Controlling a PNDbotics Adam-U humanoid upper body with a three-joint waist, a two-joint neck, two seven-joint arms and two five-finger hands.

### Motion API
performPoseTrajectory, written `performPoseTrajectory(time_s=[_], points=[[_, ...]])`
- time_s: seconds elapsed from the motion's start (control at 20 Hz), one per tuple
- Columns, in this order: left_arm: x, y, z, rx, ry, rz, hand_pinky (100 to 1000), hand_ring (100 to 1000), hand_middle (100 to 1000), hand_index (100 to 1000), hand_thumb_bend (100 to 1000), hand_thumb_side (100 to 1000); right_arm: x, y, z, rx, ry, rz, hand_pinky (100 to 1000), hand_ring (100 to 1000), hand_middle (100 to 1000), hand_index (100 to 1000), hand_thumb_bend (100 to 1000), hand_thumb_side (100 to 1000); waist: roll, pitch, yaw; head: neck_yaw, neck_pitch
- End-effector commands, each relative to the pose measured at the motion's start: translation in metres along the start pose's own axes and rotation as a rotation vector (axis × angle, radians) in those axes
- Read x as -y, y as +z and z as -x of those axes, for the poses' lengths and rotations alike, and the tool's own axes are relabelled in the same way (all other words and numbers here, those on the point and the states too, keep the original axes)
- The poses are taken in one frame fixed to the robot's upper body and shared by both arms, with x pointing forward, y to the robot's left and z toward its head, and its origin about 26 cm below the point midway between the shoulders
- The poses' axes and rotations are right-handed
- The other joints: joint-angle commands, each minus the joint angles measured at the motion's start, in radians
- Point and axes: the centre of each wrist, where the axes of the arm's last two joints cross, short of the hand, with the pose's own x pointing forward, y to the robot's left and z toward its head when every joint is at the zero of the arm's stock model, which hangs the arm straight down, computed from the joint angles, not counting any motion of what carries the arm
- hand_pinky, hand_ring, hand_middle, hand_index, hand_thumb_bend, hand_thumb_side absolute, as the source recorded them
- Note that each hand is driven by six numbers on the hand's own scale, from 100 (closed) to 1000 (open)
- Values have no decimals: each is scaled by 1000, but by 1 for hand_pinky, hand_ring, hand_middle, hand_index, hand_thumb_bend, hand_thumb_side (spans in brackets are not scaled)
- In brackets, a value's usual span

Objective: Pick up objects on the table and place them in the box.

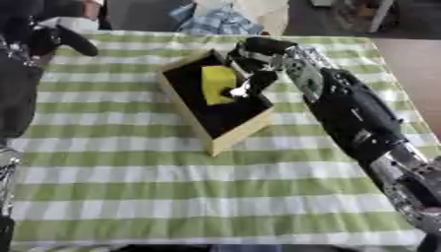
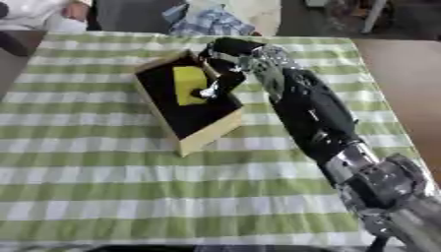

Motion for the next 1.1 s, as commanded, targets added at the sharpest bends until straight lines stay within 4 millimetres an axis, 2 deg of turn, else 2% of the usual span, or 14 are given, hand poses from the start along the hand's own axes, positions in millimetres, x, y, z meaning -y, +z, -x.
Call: performPoseTrajectory(time_s=[0.05, 0.15, 0.2, 0.25, 0.3, 0.5, 0.7, 0.8, 1.0, 1.1], points=[[-3, -6, -5, 23, -16, 15, 611, 800, 749, 788, 100, 589, 21, -1, -1, 2, 43, 17, 604, 453, 422, 680, 359, 703, 5, -12, -1, 2, 6], [-3, -5, -5, 22, -17, 16, 611, 800, 749, 788, 100, 589, 23, -1, -3, -7, 57, 6, 651, 498, 463, 722, 394, 749, 5, -12, -1, 2, 6], [-3, -5, -5, 21, -16, 16, 611, 800, 749, 788, 100, 589, 25, -1, -3, -13, 67, 2, 748, 592, 519, 788, 458, 825, 5, -12, -1, 3, 6], [-3, -5, -5, 20, -16, 17, 610, 800, 749, 788, 100, 590, 27, -1, -4, -19, 79, -2, 773, 616, 534, 803, 476, 848, 5, -11, -2, 3, 6], [-3, -5, -5, 19, -16, 19, 610, 800, 749, 788, 100, 590, 30, -1, -5, -27, 91, -7, 836, 684, 565, 824, 503, 897, 5, -12, -3, 3, 6], [-3, -5, -5, 18, -15, 19, 611, 800, 749, 788, 100, 590, 36, -2, -9, -68, 139, -28, 965, 821, 624, 872, 542, 920, 6, -13, -4, 2, 6], [-3, -4, -5, 17, -15, 18, 611, 800, 749, 788, 100, 591, 41, -3, -12, -71, 178, -50, 1000, 857, 659, 901, 546, 908, 7, -15, -6, 4, 6], [-3, -4, -5, 17, -14, 18, 611, 800, 748, 788, 100, 591, 43, -4, -15, -67, 189, -56, 1000, 868, 678, 915, 488, 815, 7, -17, -7, 3, 6], [-3, -4, -5, 15, -14, 19, 612, 800, 749, 788, 100, 591, 54, -4, -20, -54, 197, -23, 993, 839, 659, 903, 452, 801, 8, -20, -8, 2, 6], [-3, -4, -5, 15, -14, 16, 612, 800, 749, 788, 100, 590, 64, -1, -23, -52, 212, 14, 998, 832, 655, 894, 383, 764, 8, -22, -10, 2, 6]])
